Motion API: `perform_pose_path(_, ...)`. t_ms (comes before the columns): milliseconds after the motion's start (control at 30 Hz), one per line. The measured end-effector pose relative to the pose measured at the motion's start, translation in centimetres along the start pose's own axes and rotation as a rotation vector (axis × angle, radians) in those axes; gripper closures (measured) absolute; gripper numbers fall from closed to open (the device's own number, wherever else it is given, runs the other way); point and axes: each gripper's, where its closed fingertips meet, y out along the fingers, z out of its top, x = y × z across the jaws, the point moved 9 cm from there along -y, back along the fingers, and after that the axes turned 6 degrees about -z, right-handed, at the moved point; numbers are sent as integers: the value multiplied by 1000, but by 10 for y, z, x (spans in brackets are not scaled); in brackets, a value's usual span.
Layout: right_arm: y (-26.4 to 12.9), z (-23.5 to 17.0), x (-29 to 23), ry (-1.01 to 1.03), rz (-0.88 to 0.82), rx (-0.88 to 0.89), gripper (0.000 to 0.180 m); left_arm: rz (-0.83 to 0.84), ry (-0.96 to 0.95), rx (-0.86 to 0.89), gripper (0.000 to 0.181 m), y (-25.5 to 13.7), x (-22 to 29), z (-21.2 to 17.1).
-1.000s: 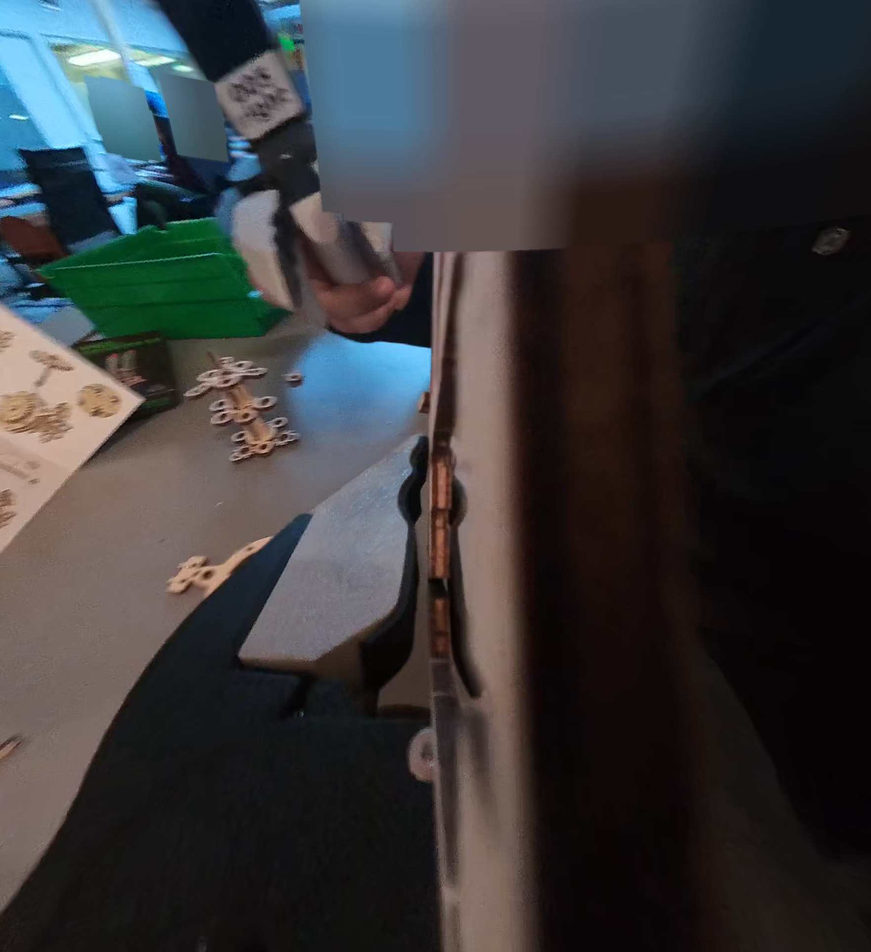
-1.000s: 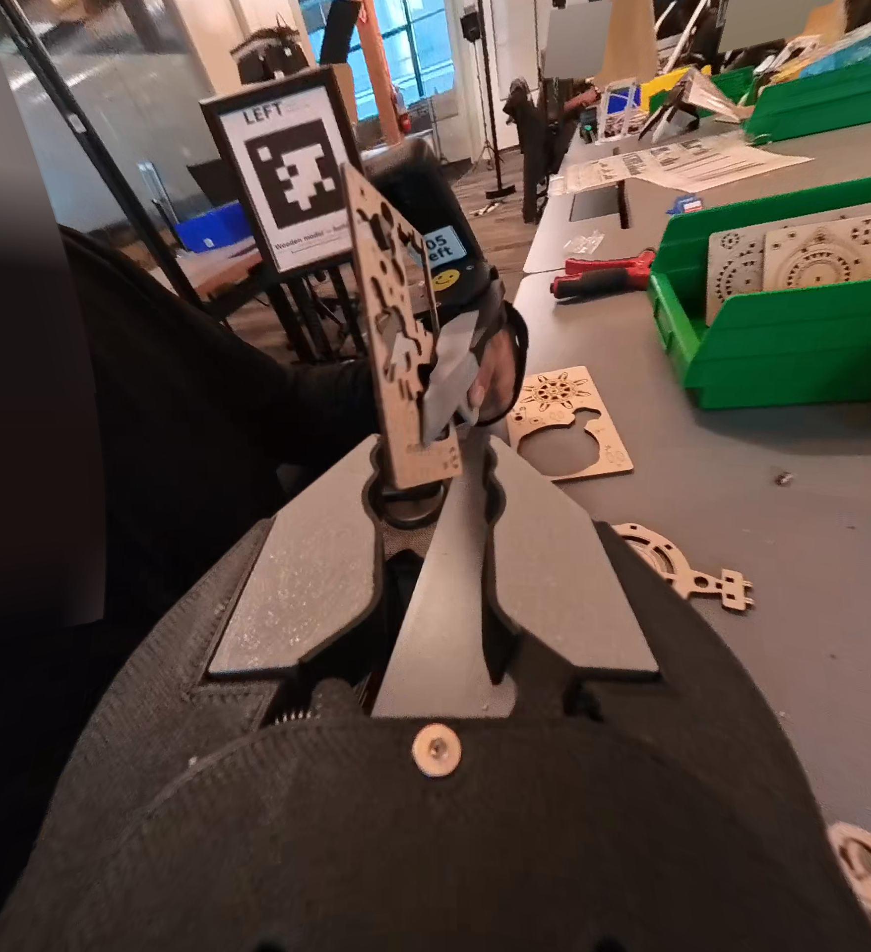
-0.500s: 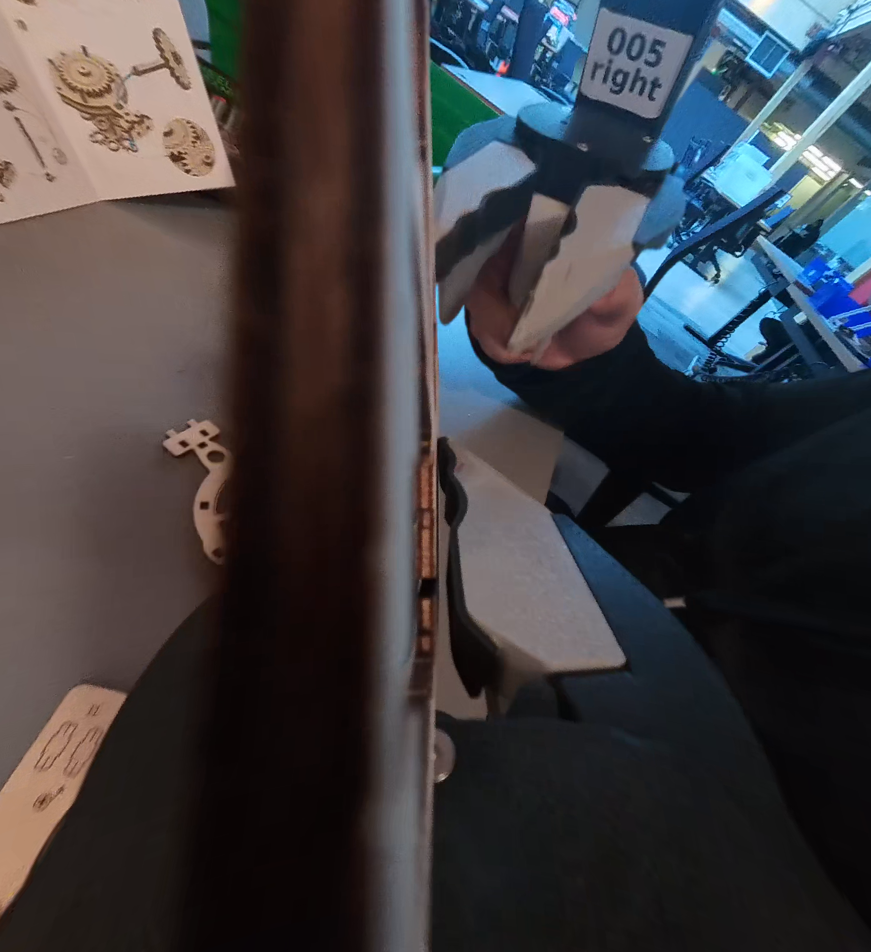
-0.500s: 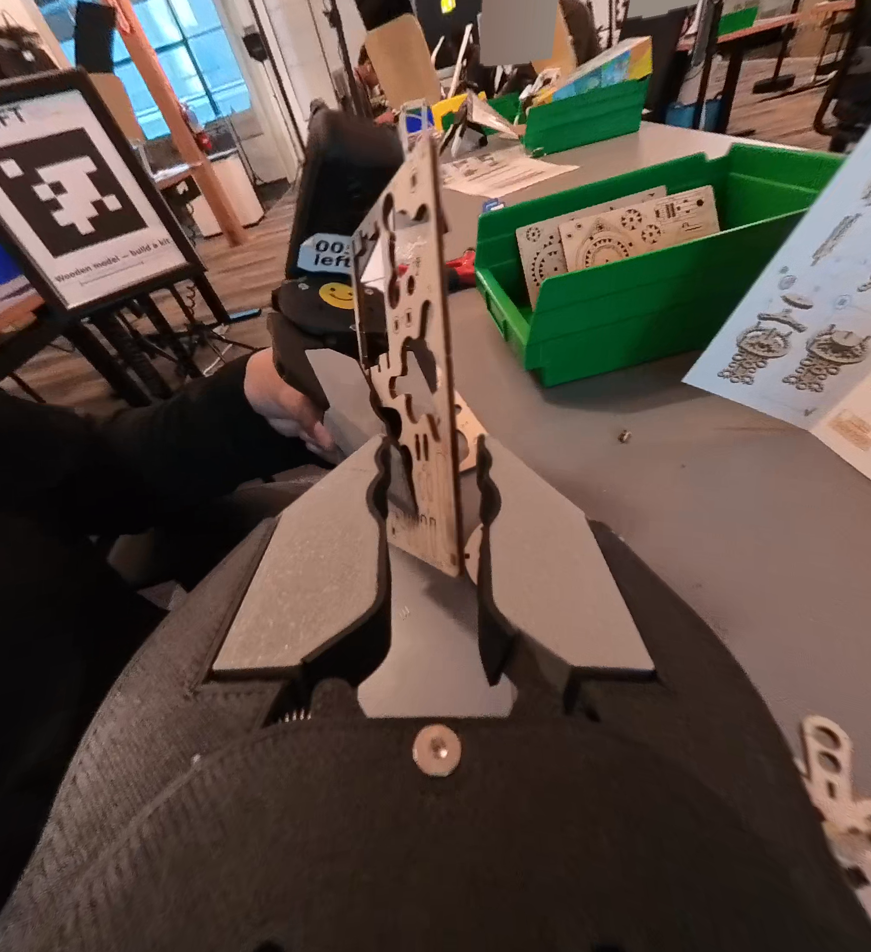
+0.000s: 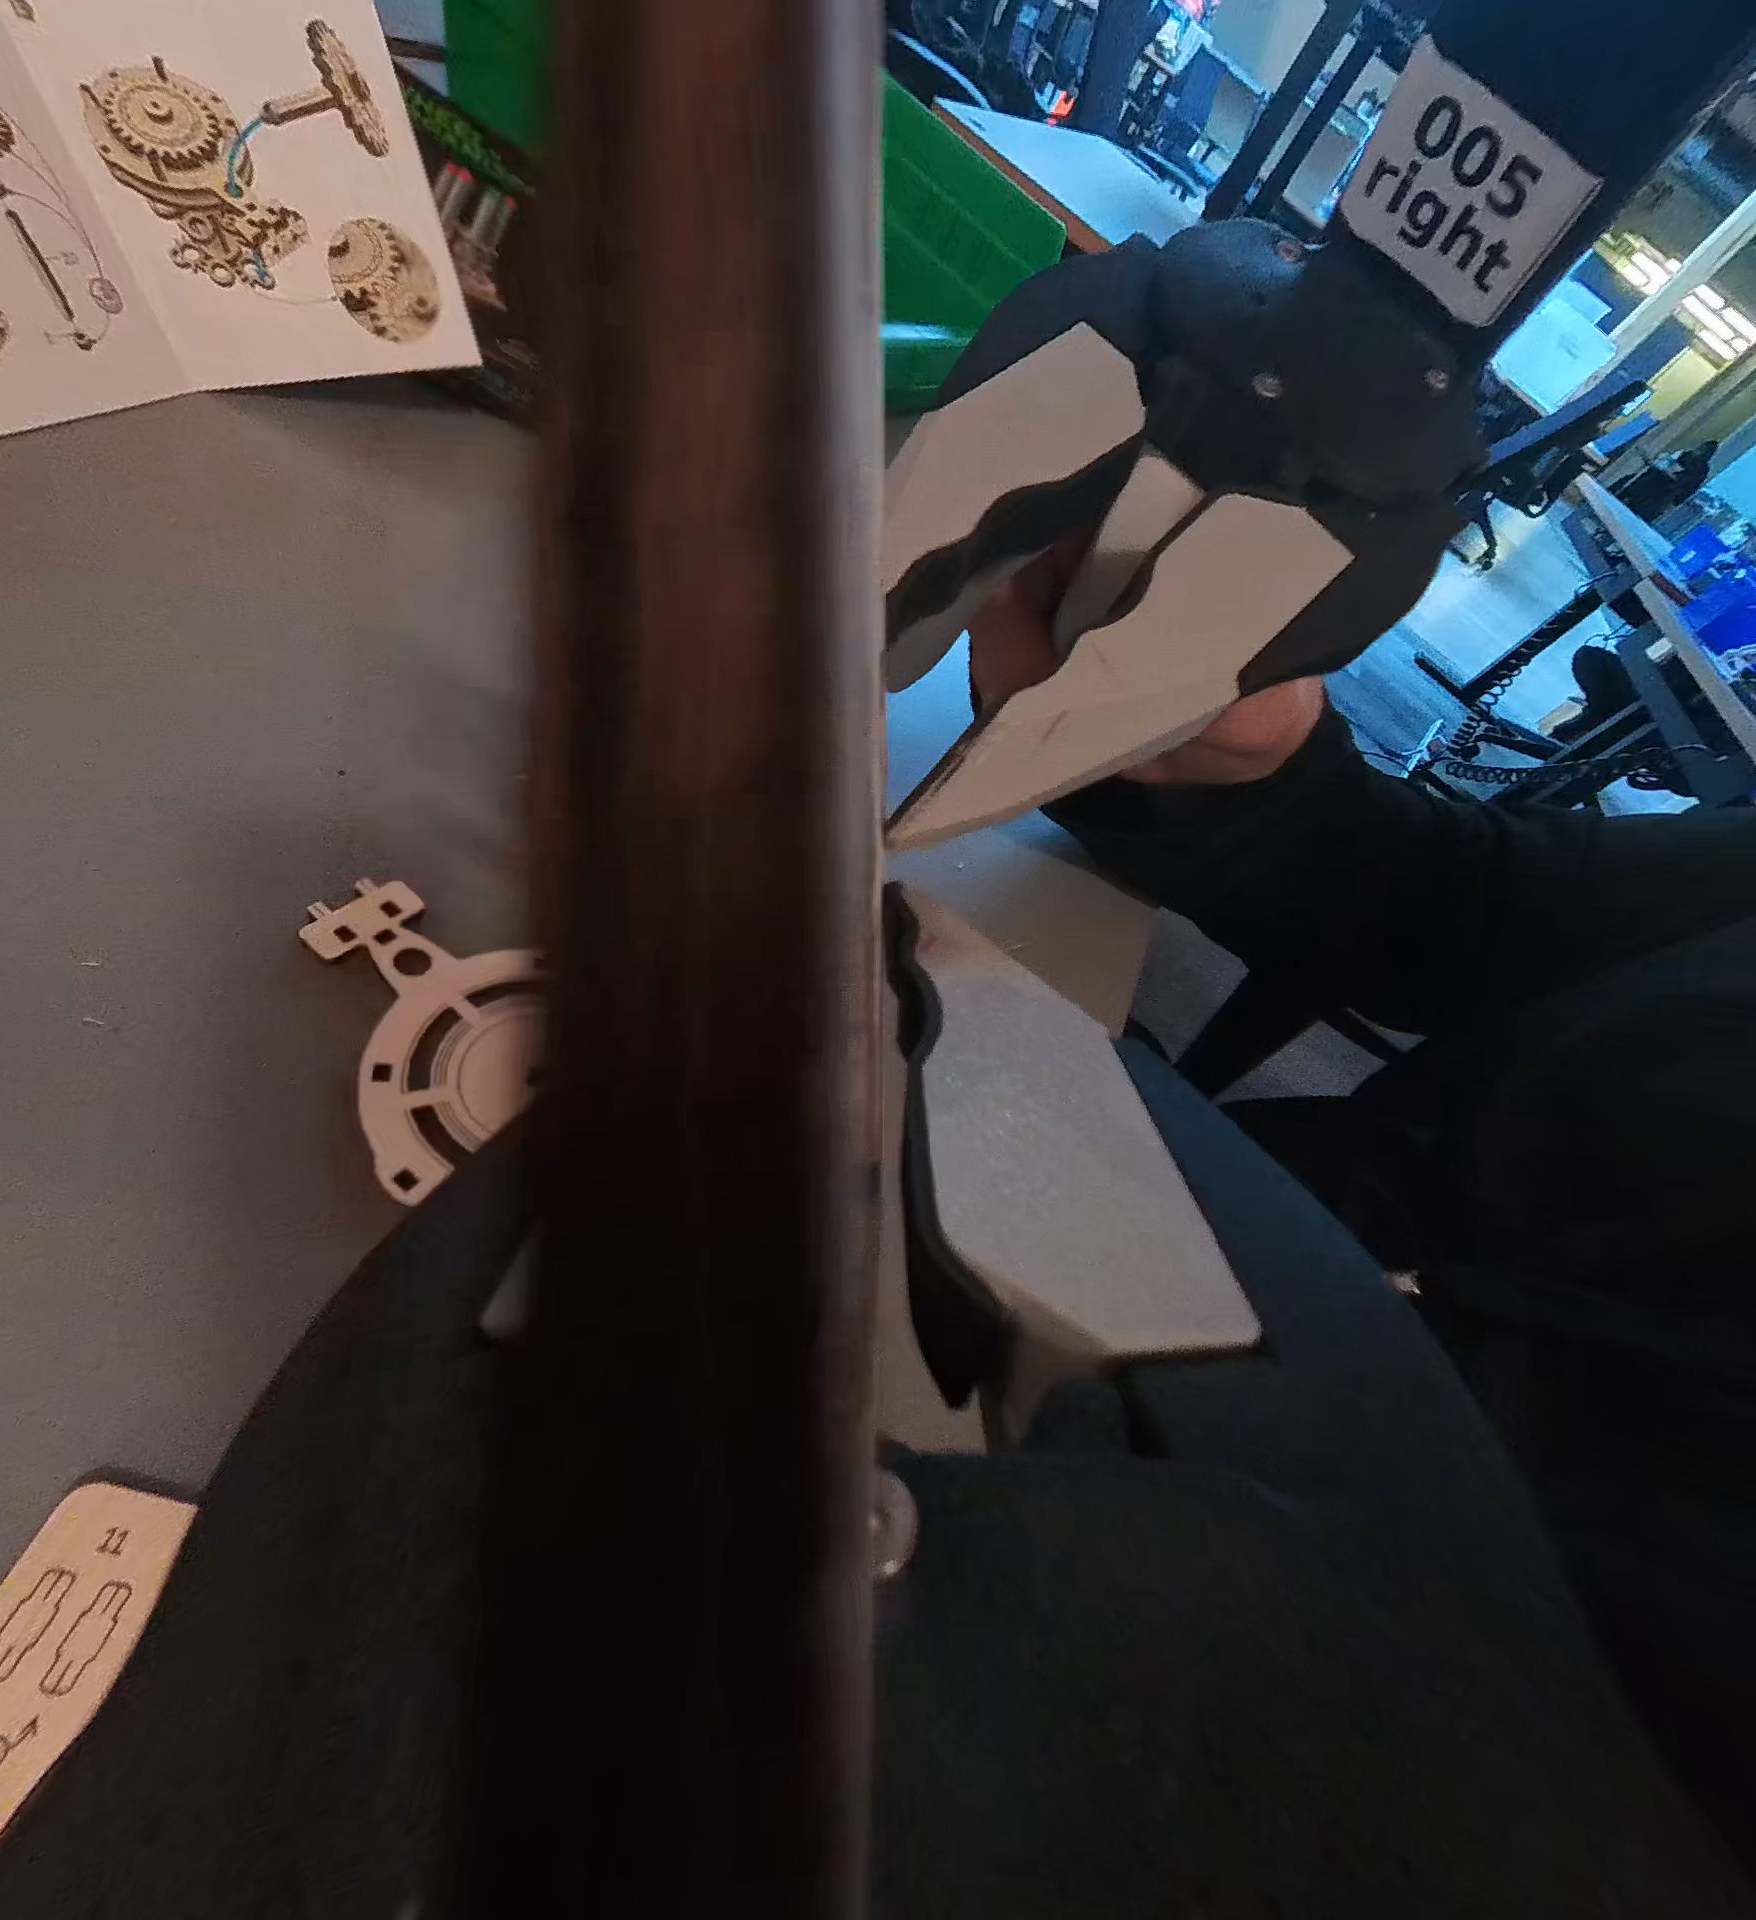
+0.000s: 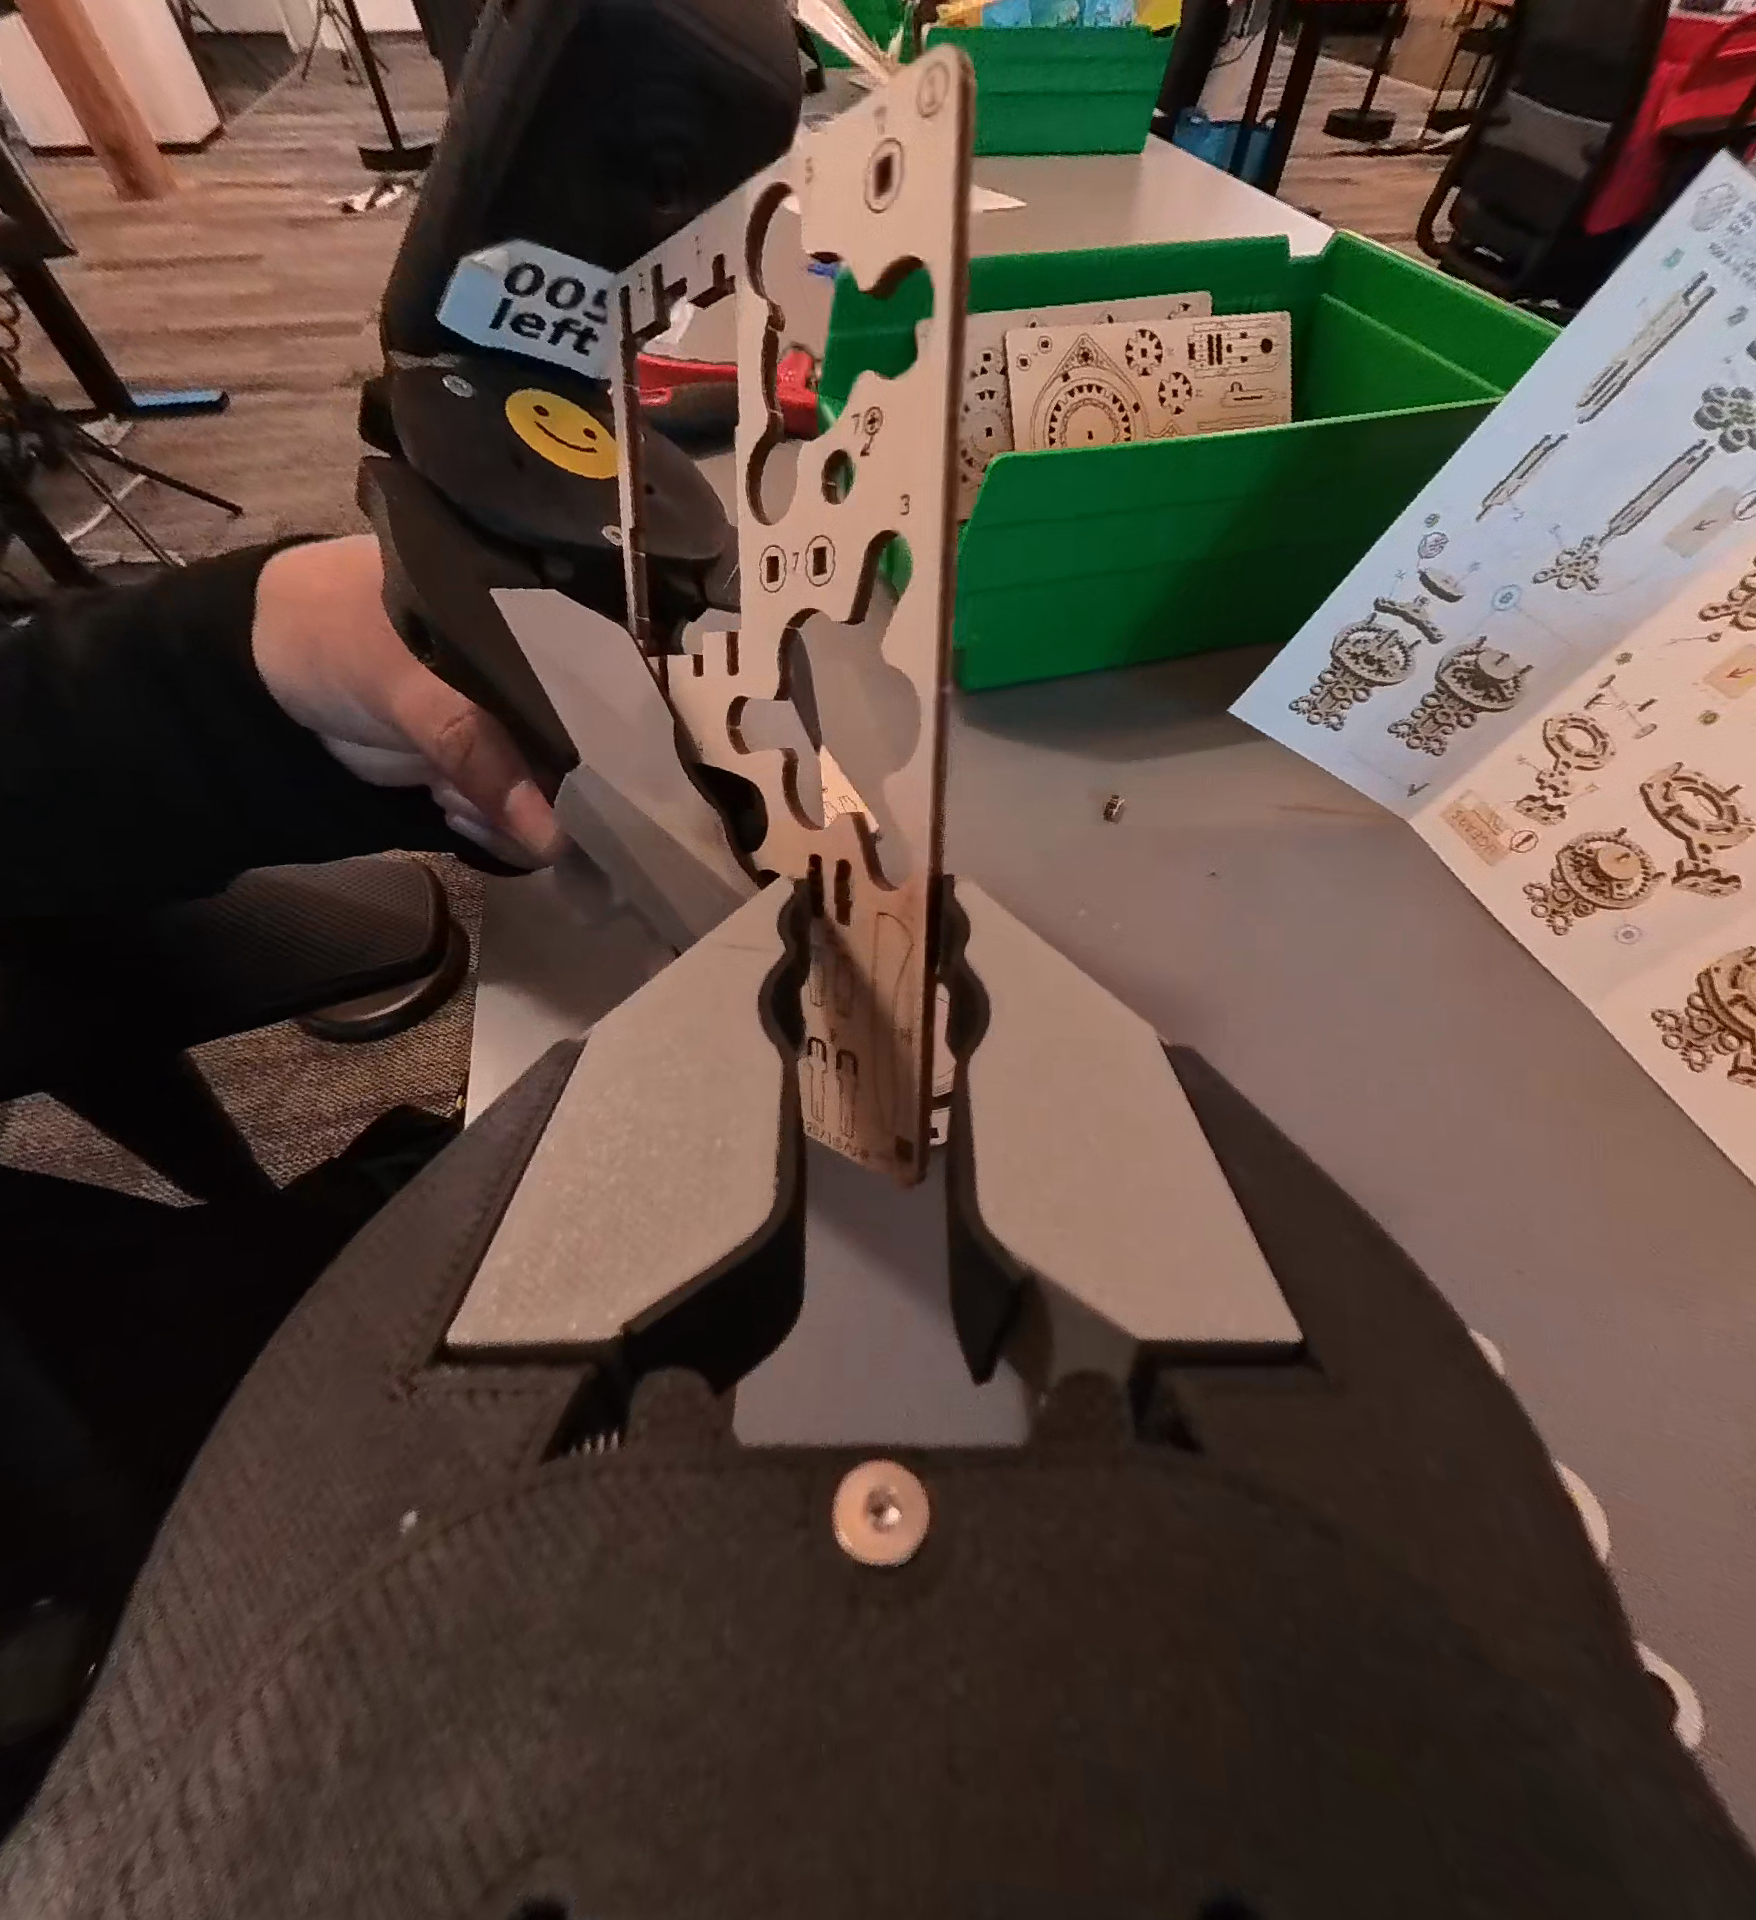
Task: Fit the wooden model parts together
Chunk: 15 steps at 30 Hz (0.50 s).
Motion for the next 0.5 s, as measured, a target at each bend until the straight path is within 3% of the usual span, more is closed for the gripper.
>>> perform_pose_path(33,-1,0,1,5,2,1,161,1,-2,4,180,0,-1,0)
perform_pose_path(500,3,0,-2,-38,-146,-64,159,150,101,-42,181,5,0,-1)
